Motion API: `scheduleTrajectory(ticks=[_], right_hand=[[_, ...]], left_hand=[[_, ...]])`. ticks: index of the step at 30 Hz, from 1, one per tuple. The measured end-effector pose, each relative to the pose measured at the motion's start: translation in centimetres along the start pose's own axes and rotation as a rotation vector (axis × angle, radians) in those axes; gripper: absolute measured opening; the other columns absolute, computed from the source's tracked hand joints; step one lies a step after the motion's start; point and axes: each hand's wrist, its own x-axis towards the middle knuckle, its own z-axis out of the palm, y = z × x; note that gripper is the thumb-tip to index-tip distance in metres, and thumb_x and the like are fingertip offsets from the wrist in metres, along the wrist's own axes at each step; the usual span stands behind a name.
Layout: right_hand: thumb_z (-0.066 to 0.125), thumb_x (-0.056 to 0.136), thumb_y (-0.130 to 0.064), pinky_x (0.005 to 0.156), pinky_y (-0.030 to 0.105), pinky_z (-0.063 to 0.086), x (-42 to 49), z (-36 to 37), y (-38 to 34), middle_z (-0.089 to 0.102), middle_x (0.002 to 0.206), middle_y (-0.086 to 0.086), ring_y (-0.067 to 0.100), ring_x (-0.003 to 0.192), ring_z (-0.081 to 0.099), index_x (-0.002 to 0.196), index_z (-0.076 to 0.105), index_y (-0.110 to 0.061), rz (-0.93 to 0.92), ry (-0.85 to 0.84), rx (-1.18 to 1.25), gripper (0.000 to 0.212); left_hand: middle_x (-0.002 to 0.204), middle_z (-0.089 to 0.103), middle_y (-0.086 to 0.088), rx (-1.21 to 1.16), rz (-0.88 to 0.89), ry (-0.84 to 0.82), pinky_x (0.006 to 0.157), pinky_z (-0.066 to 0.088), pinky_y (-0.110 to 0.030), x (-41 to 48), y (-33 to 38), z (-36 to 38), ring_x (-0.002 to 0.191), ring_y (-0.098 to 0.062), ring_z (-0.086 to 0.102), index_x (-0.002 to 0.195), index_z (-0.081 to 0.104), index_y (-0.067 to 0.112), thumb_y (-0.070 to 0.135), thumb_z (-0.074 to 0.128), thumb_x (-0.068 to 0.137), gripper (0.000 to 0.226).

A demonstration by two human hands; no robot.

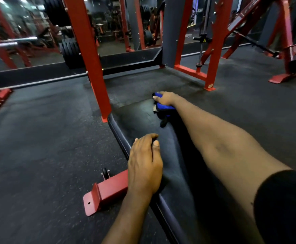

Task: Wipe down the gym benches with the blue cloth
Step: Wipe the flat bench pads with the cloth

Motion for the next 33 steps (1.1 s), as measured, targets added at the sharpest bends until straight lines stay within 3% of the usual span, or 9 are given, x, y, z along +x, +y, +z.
scheduleTrajectory(ticks=[4,10,13,17,20,27,31,33], right_hand=[[0.036,0.091,-0.073,0.117,0.044,0.029,-3.5,-0.2,2.0,0.031,0.16,0.008,0.035,0.144,0.034,0.155,0.023,-0.04,0.008,0.018,-0.047,0.073],[0.029,0.094,-0.073,0.117,0.048,0.03,-8.0,0.1,4.6,0.031,0.16,0.014,0.039,0.143,0.034,0.157,0.019,-0.038,0.078,0.034,-0.115,0.073],[0.028,0.098,-0.067,0.114,0.048,0.029,-7.2,0.0,3.3,0.033,0.158,0.015,0.04,0.141,0.036,0.156,0.024,-0.03,0.087,0.04,-0.125,0.069],[0.028,0.1,-0.061,0.112,0.047,0.031,-4.1,0.3,1.8,0.038,0.155,0.015,0.039,0.139,0.04,0.152,0.031,-0.028,0.081,0.086,-0.104,0.062],[0.028,0.1,-0.061,0.112,0.045,0.03,-0.5,0.4,0.2,0.036,0.157,0.013,0.037,0.14,0.038,0.153,0.031,-0.03,0.066,0.077,-0.102,0.061],[0.037,0.101,-0.057,0.115,0.038,0.031,5.2,1.0,-7.4,0.046,0.152,0.006,0.027,0.139,0.043,0.142,0.053,-0.022,-0.161,-0.108,-0.198,0.056],[0.035,0.097,-0.067,0.108,0.038,0.036,2.5,4.1,-14.3,0.056,0.144,0.003,0.026,0.133,0.049,0.137,0.057,-0.035,-0.415,-0.167,-0.315,0.055],[0.038,0.098,-0.064,0.103,0.033,0.036,1.5,4.3,-14.3,0.057,0.142,0.002,0.024,0.131,0.051,0.137,0.056,-0.036,-0.475,-0.166,-0.254,0.052]], left_hand=[[0.109,0.055,0.015,0.02,-0.042,-0.011,0.107,0.038,-0.041,-0.2,0.5,-0.3,0.108,-0.003,0.049,0.12,0.059,0.022,0.027,0.041,0.101,0.027],[0.122,0.054,0.009,0.037,-0.029,-0.025,0.106,0.035,-0.026,0.5,0.5,-0.5,0.121,-0.007,0.045,0.126,0.056,0.018,0.028,0.045,0.101,0.03],[0.131,0.055,-0.009,0.105,-0.129,0.082,0.114,0.03,-0.039,4.2,-2.3,-0.8,0.129,-0.024,0.041,0.126,0.057,0.009,0.032,0.044,0.097,0.04],[0.156,0.024,-0.021,0.093,-0.474,0.04,0.118,0.019,-0.046,10.1,-5.9,-1.2,0.142,-0.038,0.023,0.148,0.03,-0.001,0.033,0.038,0.103,0.057],[0.163,0.006,-0.016,0.02,-0.511,0.031,0.12,0.017,-0.045,11.4,-7.2,-0.3,0.148,-0.036,0.015,0.155,0.014,0.004,0.033,0.032,0.105,0.06],[0.164,0.006,-0.015,-0.043,-0.504,0.124,0.122,0.014,-0.036,11.5,-8.6,0.5,0.15,-0.027,0.01,0.154,0.015,0.002,0.02,0.036,0.104,0.057],[0.163,0.007,-0.018,-0.09,-0.504,0.139,0.121,0.011,-0.034,11.4,-8.7,0.5,0.15,-0.028,0.01,0.154,0.015,0.001,0.017,0.037,0.103,0.058],[0.163,0.007,-0.019,-0.103,-0.507,0.138,0.121,0.01,-0.033,11.3,-8.7,0.5,0.151,-0.028,0.01,0.154,0.014,0.002,0.016,0.037,0.102,0.058]])
